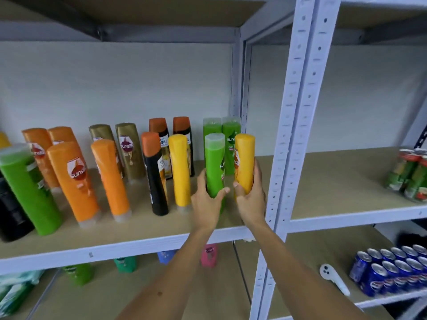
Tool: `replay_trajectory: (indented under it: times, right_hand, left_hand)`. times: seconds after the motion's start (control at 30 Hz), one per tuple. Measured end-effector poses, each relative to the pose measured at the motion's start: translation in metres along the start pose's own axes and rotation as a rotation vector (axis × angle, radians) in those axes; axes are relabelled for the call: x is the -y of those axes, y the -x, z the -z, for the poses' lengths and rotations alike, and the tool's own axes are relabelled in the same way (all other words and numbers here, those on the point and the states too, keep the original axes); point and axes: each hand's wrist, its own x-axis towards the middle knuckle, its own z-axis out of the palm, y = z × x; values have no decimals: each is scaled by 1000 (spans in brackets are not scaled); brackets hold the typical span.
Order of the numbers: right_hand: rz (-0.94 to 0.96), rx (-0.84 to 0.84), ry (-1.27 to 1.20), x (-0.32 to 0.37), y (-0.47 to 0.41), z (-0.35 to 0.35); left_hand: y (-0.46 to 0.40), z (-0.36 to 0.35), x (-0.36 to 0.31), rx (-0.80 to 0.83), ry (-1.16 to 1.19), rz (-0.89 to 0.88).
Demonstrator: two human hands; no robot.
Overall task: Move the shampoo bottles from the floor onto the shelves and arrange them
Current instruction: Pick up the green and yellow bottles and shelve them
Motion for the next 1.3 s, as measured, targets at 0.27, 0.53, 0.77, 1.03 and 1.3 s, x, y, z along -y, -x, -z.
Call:
replay_trajectory:
  times: [0.27,0.53,0.77,1.03,1.3]
  right_hand:
    - [-145,96,158,-28,-13,3]
    - [-268,136,241,-35,-27,-3]
    - [-272,133,289,-34,-28,-8]
    - [-307,96,406,-36,-10,-5]
    - [165,-18,579,-57,84,-9]
  left_hand:
    - [-12,9,29,302,-95,117]
    - [-26,-7,29,233,-166,153]
    - [-27,-9,26,206,-198,199]
    - [-16,6,24,260,-379,234]
    - [43,57,39,312,-694,-318]
